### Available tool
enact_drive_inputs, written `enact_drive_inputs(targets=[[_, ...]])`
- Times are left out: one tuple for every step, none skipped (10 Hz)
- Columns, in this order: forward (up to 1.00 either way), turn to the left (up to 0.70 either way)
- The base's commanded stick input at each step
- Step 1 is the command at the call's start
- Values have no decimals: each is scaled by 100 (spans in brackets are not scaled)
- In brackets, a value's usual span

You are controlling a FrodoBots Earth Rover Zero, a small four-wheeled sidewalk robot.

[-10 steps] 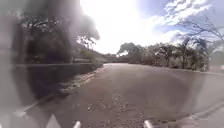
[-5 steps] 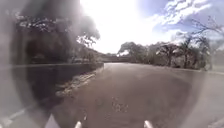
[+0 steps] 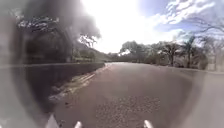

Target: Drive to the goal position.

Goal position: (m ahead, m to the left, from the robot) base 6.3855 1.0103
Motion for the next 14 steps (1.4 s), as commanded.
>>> enact_drive_inputs(targets=[[50, 0], [50, 0], [50, 0], [50, 0], [50, -50], [50, -50], [50, -50], [50, -45], [50, -37], [50, -30], [50, -19], [50, -8], [50, 0], [50, 0]])
